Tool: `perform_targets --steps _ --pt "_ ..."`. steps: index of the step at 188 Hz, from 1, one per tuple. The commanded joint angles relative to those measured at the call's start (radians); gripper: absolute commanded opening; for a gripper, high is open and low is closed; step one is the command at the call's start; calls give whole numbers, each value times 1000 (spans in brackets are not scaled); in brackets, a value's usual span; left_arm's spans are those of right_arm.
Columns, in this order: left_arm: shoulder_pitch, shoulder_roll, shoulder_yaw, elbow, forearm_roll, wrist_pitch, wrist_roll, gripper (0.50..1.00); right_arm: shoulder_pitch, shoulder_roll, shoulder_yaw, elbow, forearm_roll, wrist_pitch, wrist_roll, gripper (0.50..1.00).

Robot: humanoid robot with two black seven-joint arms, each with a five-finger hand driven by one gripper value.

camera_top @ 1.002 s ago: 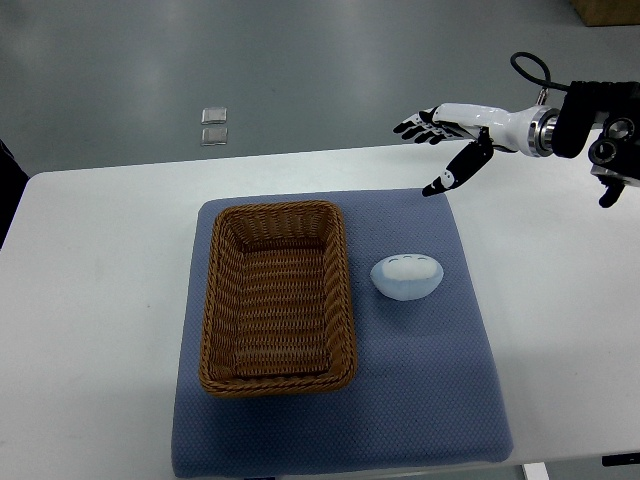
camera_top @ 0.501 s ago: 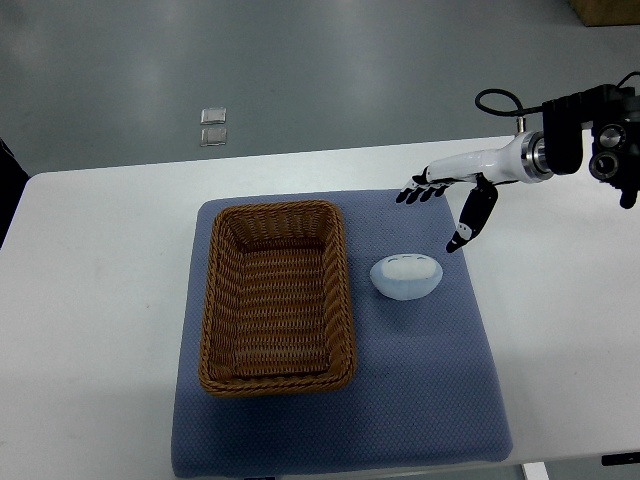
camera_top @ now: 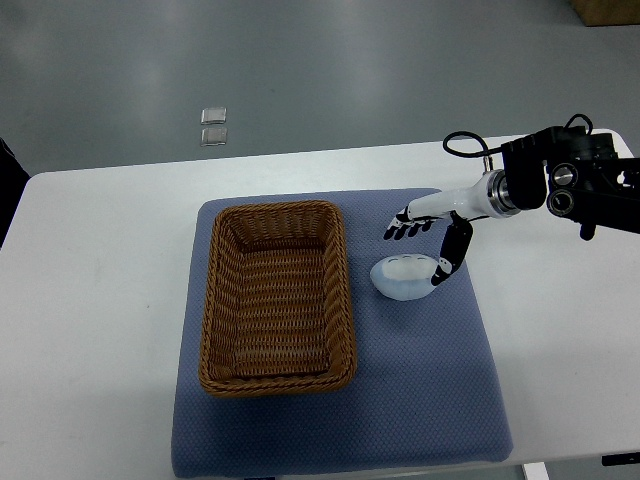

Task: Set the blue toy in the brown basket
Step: 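Lower the right hand onto the plush toy and close fingers around it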

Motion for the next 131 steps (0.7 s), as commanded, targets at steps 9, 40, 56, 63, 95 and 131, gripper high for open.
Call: perform_targets --steps 9,40,56,63,95,131 --pt "0 0 0 0 0 0 0 1000 -21 21 1 0 0 -26 -1 895" --pt "0 0 0 0 0 0 0 1000 -30 34 1 0 -1 -41 -1 895" --pt "0 0 0 0 0 0 0 1000 -41 38 1 0 -3 -47 -1 893" --pt "0 0 0 0 0 0 0 1000 -46 47 1 -1 -4 -55 -1 891" --pt "0 0 0 0 -1 0 0 1000 -61 55 0 -3 -23 -60 -1 870" --pt "0 0 0 0 0 0 0 1000 -64 57 0 -6 -40 -61 -1 780"
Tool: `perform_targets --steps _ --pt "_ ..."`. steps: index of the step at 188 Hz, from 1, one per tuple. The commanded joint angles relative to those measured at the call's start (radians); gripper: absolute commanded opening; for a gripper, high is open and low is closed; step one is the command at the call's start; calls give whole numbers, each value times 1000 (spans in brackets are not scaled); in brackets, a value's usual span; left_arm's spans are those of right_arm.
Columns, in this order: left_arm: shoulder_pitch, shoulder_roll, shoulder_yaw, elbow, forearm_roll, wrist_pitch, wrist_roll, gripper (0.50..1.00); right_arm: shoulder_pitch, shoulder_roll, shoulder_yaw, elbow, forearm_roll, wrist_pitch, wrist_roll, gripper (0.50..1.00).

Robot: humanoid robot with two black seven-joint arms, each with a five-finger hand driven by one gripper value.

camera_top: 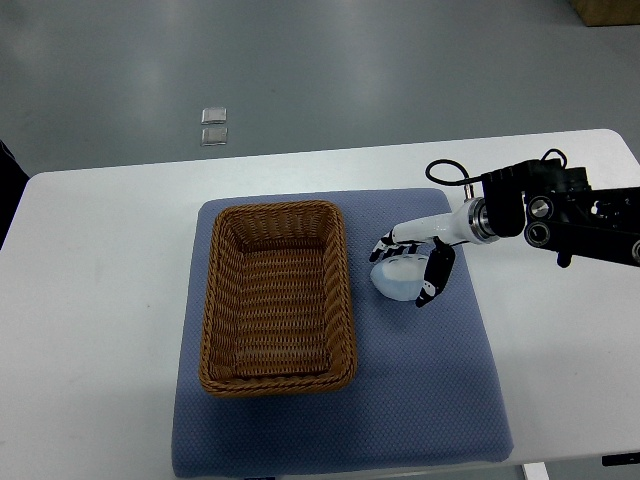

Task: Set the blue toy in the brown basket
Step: 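Lower the right hand onto the plush toy and close fingers around it, then lift the plush toy with the right hand and carry it over the basket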

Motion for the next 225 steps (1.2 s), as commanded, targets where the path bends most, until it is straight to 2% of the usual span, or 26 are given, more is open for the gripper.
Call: perform_targets --steps 1,40,51,61,103,173,225 --pt "0 0 0 0 0 0 0 1000 -2 0 -1 -1 -5 -1 0 780" --pt "0 0 0 0 0 0 0 1000 -8 6 -1 -1 -6 1 0 629" --pt "0 0 0 0 -1 0 0 1000 -8 11 -1 -1 -14 3 0 552" --pt "0 0 0 0 0 0 -2 1000 -7 9 -1 -1 -23 3 0 511" --pt "0 0 0 0 -1 0 0 1000 10 -20 13 -3 -21 15 2 509" --pt "0 0 0 0 0 0 0 1000 145 -30 32 -18 -11 12 5 531" --pt "0 0 0 0 0 0 -2 1000 191 120 133 -105 -9 -13 11 539"
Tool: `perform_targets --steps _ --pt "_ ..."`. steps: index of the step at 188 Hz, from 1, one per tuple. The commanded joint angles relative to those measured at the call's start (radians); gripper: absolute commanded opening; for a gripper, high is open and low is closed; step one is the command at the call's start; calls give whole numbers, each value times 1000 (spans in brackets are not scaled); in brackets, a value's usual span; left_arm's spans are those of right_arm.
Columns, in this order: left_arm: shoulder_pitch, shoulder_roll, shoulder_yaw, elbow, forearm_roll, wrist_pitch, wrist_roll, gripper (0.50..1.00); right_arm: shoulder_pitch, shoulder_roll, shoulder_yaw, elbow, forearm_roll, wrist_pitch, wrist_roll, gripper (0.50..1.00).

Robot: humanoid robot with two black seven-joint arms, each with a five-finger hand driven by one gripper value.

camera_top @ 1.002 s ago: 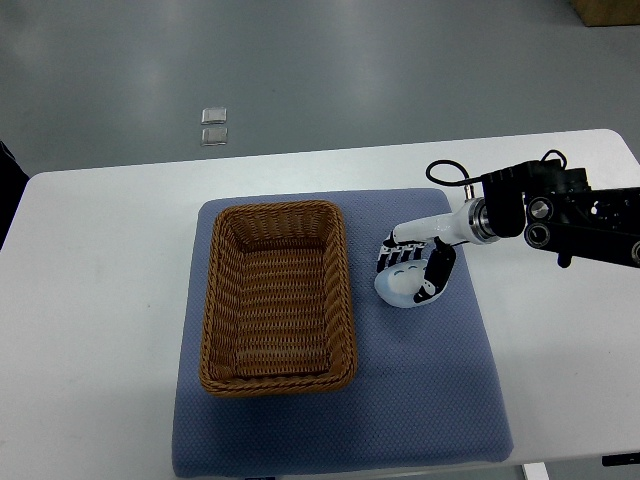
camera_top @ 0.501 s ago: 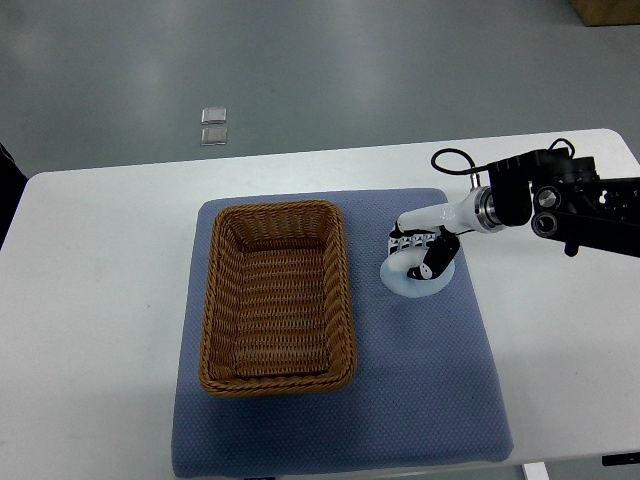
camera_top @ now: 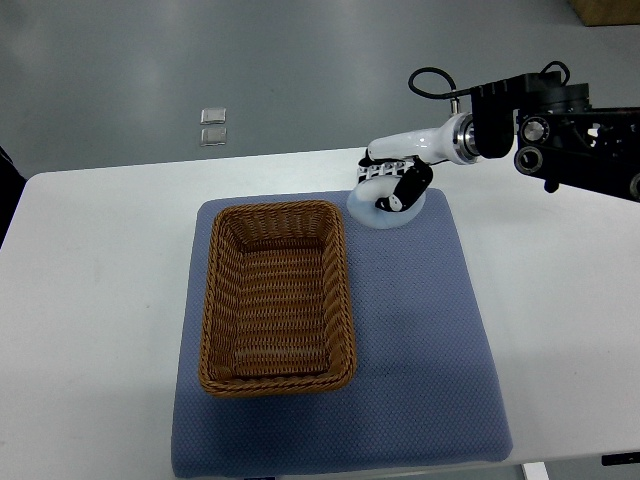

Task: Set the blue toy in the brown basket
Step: 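Lift the plush toy with the right hand and carry it over the basket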

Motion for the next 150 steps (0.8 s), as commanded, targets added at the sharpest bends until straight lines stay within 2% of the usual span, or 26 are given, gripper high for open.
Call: perform_targets --steps 1,54,89,117,141,150 --pt "0 0 0 0 1 0 -1 1000 1 66 63 -41 0 -11 0 539" --pt "0 0 0 0 -1 0 0 1000 -59 246 135 -107 -1 -103 2 564" --pt "0 0 0 0 1 0 0 1000 -131 319 135 -112 -11 -127 2 586" --pt "0 0 0 0 -1 0 0 1000 -182 339 135 -136 -11 -147 2 607" --pt "0 0 0 0 1 0 0 1000 -202 359 137 -151 -11 -157 2 652" --pt "0 0 0 0 -1 0 -1 1000 -211 362 137 -153 -11 -167 2 682"
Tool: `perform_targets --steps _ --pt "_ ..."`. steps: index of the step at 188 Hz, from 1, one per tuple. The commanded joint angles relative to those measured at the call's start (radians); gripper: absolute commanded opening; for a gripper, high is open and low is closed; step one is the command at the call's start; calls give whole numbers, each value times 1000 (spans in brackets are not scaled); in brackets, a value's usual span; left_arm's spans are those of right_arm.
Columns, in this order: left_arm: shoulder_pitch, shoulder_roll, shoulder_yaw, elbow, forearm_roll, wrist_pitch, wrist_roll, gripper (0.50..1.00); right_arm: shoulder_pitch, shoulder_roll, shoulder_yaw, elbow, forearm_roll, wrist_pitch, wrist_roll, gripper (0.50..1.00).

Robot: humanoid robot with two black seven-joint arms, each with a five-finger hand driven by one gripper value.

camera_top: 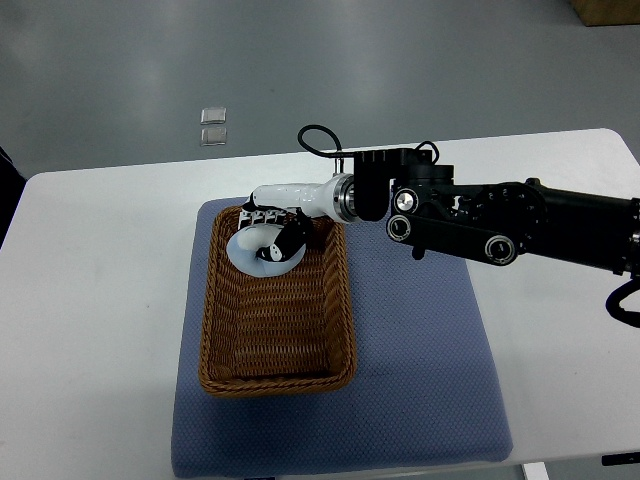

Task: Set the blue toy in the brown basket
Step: 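Lift the plush toy with the right hand and carry it over the basket, then open the right hand to release the toy into the basket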

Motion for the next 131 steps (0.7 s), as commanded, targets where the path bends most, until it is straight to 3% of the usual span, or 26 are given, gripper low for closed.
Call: perform_targets --steps 1,27,80,115,122,131 --pt "0 0 0 0 -1 0 -1 1000 -17 9 1 -6 0 -16 0 682" --pt "0 0 0 0 0 0 0 1000 -34 9 1 -6 0 -25 0 756" --pt "0 0 0 0 1 0 -1 1000 -36 4 2 -5 6 -25 0 854" --pt "0 0 0 0 1 0 0 1000 -34 -1 33 -5 9 -24 0 862" --pt "0 0 0 0 -1 0 -1 1000 -33 -2 45 -5 9 -24 1 901" --pt "0 0 0 0 1 0 0 1000 -31 -4 64 -5 11 -24 1 907"
